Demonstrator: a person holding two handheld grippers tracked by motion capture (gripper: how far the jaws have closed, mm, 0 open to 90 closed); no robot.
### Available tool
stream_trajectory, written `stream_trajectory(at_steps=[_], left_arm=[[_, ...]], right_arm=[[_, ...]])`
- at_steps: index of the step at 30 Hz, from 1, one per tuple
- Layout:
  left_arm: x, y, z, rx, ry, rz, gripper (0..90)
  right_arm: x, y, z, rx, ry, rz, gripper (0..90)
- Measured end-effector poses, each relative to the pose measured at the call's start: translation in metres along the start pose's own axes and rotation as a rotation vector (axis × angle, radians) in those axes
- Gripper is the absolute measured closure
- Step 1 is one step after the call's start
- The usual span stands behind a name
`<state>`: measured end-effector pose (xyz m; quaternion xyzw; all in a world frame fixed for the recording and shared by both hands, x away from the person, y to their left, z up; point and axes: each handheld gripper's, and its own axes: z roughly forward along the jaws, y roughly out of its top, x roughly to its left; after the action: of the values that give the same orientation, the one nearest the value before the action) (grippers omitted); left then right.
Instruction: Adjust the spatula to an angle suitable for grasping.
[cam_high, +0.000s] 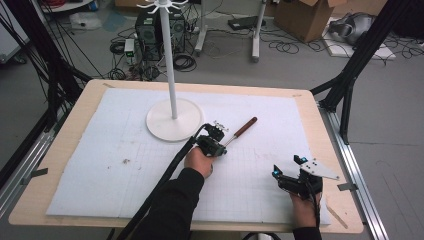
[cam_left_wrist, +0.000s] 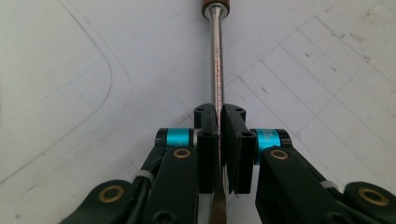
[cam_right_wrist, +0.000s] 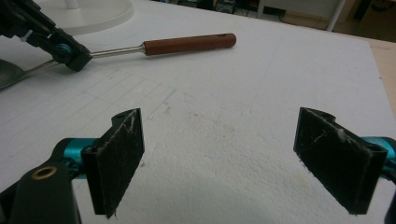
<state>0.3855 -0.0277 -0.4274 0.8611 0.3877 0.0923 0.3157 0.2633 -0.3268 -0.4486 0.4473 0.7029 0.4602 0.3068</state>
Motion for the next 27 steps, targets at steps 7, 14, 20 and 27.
stream_trajectory(at_steps=[7, 14, 20, 27], left_arm=[[0.003, -0.007, -0.029, -0.045, -0.002, 0.015, 83.9], [0.017, -0.023, -0.063, -0.134, -0.011, -0.013, 83.9], [0.028, -0.039, -0.082, -0.139, -0.044, 0.033, 83.9], [0.039, -0.062, -0.103, -0.132, -0.057, 0.072, 83.9]], right_arm=[[-0.001, 0.001, 0.001, 0.010, 0.004, 0.000, 14.7], [0.000, 0.001, 0.001, 0.011, -0.007, -0.008, 14.7], [0.000, 0.002, 0.002, 0.015, -0.005, -0.005, 14.7], [-0.001, 0.002, 0.002, 0.020, -0.005, 0.004, 14.7]])
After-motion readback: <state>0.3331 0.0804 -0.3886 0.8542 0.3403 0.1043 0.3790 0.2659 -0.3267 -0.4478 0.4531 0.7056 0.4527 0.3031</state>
